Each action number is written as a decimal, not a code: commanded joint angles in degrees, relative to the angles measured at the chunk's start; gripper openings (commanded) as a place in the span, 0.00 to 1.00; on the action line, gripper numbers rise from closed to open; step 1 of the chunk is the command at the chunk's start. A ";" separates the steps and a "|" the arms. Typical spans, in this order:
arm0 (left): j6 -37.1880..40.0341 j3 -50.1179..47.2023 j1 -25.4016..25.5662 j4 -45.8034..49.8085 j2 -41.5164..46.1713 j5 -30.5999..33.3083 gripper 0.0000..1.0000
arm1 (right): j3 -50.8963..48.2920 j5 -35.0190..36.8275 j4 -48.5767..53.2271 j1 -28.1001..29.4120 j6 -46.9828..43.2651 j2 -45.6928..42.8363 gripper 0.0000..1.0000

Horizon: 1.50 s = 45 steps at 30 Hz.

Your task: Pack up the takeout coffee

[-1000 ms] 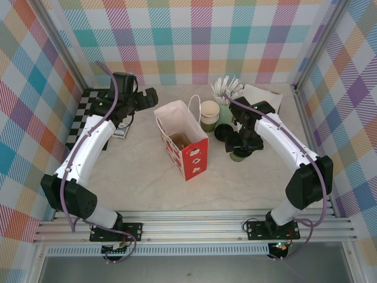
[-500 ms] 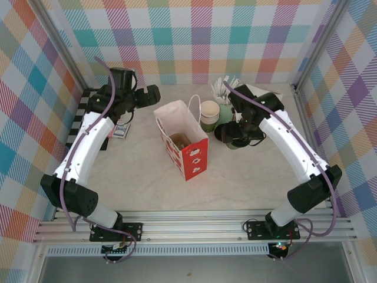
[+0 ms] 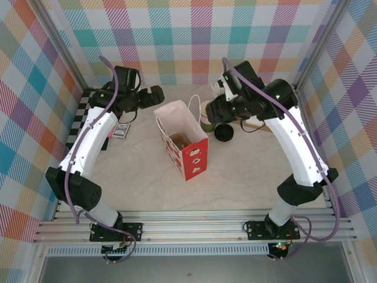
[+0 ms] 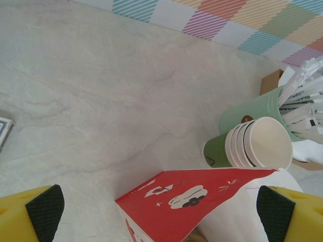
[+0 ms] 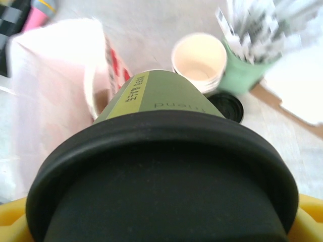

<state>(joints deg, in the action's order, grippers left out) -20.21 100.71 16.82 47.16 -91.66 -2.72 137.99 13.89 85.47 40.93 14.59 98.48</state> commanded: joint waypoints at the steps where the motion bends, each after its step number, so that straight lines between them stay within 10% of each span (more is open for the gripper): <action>1: -1.41 1.84 0.67 1.21 -0.44 -2.47 1.00 | 9.46 0.76 2.85 3.76 -3.72 4.03 0.64; 18: -2.03 2.92 0.76 2.15 -2.93 -3.50 0.94 | 11.04 -4.93 -4.31 13.31 -3.70 9.03 0.64; 24: -1.58 2.32 0.76 1.81 -1.89 -5.21 0.88 | 10.57 6.39 0.09 13.92 2.55 12.01 0.65; 45: 2.42 -5.59 0.85 0.60 8.37 -6.07 0.72 | 5.56 -4.85 1.66 12.35 6.18 19.13 0.61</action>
<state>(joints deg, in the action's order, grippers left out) -18.61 96.29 16.84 48.01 -89.36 -7.55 144.79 10.83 87.44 53.82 19.53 118.85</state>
